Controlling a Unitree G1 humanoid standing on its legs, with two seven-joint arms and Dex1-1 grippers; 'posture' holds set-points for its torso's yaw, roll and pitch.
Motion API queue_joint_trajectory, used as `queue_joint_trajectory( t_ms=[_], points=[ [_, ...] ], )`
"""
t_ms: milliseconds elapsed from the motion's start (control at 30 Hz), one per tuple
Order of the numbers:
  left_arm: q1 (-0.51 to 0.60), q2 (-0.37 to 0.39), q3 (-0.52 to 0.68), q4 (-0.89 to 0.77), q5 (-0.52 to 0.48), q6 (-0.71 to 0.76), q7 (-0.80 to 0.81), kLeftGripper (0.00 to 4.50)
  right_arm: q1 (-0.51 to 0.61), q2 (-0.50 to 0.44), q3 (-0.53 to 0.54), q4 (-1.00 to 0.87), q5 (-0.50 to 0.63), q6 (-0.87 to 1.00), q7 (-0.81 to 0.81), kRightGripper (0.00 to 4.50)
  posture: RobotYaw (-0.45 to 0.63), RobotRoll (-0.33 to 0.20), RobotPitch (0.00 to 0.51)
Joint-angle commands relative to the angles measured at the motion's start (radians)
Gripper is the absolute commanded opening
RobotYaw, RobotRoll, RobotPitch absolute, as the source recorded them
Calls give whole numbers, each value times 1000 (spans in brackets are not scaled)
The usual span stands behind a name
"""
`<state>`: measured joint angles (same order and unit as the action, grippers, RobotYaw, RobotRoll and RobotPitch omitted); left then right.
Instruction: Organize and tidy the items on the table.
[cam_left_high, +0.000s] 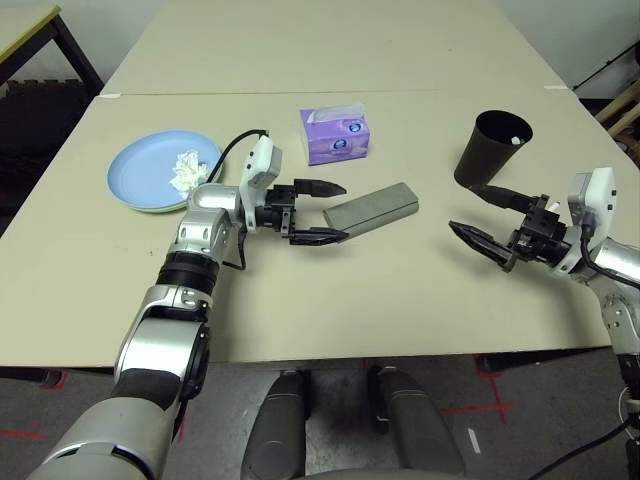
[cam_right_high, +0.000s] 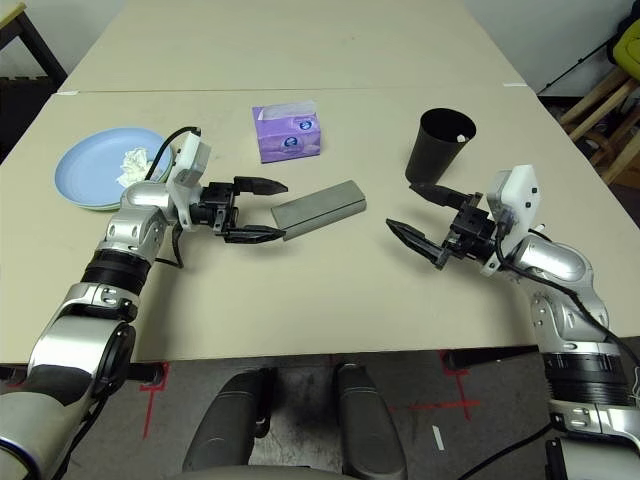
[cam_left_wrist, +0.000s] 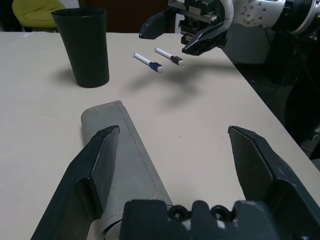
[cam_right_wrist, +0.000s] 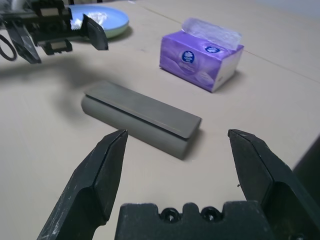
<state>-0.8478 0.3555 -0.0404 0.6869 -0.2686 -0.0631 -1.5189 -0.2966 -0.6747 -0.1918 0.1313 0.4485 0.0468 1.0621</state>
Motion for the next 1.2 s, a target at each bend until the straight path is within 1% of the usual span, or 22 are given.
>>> queue_joint_trajectory(
  t_ms=[33,100,233,367,500,633,667,733,867,967,1100,1200],
  points=[
    [30,5,-33,-9,14,-27,-29,4429,-4,-46,-17,41,-14,-21,39,4500,-18,0,150],
    [41,9,-44,-5,16,-42,-49,4429,-27,-97,-8,79,-39,-44,79,4500,-23,0,151],
    [54,6,-54,-12,5,-56,-73,4429,-68,-171,17,153,-87,-96,148,4500,-29,0,155],
    [71,-10,-54,-47,-18,-58,-85,4429,-122,-273,97,271,-218,-237,238,4500,-28,0,159],
    [82,-14,-61,-71,-19,-53,-85,4429,-193,-326,156,348,-290,-303,302,4500,-27,0,160],
    [83,-16,-65,-75,-16,-57,-84,4429,-291,-391,261,468,-435,-409,356,4500,-26,0,163],
    [82,-17,-66,-76,-16,-55,-83,4429,-316,-399,282,495,-462,-436,364,4500,-25,0,164],
    [78,-17,-65,-74,-17,-55,-80,4429,-400,-411,345,565,-546,-498,385,4500,-23,0,167],
    [77,-14,-63,-80,-18,-50,-74,4429,-534,-422,437,697,-662,-605,420,4500,-12,0,173],
    [78,-10,-59,-87,-21,-44,-66,4429,-621,-415,493,795,-740,-683,412,4500,-7,0,181],
    [80,-3,-53,-100,-26,-32,-51,4429,-714,-389,561,893,-838,-783,372,4500,3,0,196],
    [80,6,-50,-111,-30,-22,-44,4429,-757,-371,599,944,-894,-846,336,4500,11,0,203]
  ],
)
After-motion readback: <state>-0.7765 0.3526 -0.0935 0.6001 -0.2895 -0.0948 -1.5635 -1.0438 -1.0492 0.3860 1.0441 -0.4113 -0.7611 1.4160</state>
